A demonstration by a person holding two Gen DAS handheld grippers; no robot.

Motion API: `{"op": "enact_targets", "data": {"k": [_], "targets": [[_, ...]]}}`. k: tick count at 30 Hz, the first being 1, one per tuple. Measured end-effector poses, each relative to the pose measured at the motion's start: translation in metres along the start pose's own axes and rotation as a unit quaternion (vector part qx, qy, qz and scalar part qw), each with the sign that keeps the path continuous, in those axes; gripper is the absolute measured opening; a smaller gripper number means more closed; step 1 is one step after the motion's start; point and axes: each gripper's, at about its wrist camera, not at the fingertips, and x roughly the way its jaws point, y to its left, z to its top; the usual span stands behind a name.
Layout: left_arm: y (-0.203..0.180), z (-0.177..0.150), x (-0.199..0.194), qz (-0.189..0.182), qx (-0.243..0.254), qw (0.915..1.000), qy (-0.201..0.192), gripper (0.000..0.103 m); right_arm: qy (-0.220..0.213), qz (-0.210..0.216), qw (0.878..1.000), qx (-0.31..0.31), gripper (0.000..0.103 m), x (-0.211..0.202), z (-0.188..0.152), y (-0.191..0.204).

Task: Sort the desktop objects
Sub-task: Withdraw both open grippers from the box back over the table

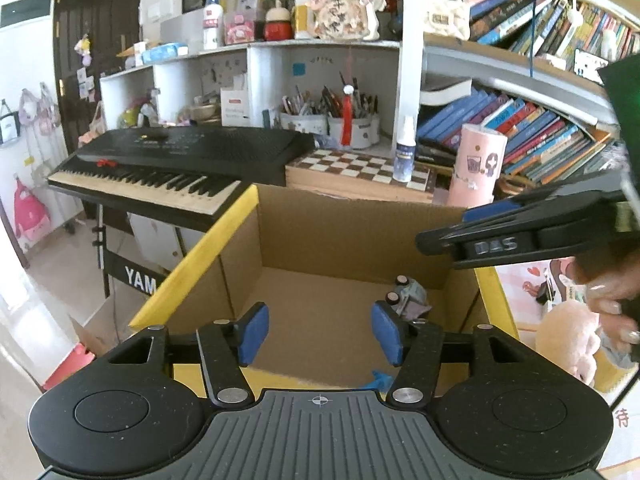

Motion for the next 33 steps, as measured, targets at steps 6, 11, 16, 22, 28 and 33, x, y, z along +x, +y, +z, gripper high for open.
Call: {"op": "enact_targets", "data": {"k": [6, 11, 16, 22, 28, 33], "targets": [[0.016, -0.008, -0.02, -0.004, -0.009, 0.9999, -0.011, 0.059, -0.023, -0.029, 0.999, 0.037, 0.053, -0.031, -0.013, 0.011], [0.028, -0.017, -0.033, -0.01, -0.015, 0.9997, -0.014, 0.06, -0.038, -0.061, 0.995, 0.074, 0.054, -0.055, -0.031, 0.02], [0.039, -0.027, -0.043, -0.014, -0.018, 0.9997, -0.012, 0.061, -0.053, -0.105, 0.987, 0.106, 0.054, -0.078, -0.052, 0.034], [0.049, -0.039, -0.056, -0.024, -0.022, 0.9994, -0.011, 0.061, -0.049, -0.132, 0.981, 0.13, 0.054, -0.102, -0.077, 0.054], [0.054, -0.053, -0.073, -0.029, -0.027, 0.9992, -0.011, 0.061, -0.037, -0.144, 0.979, 0.136, 0.054, -0.119, -0.102, 0.077], [0.057, -0.062, -0.085, -0.027, -0.031, 0.9991, -0.011, 0.066, -0.025, -0.146, 0.979, 0.137, 0.054, -0.13, -0.122, 0.095]]}}
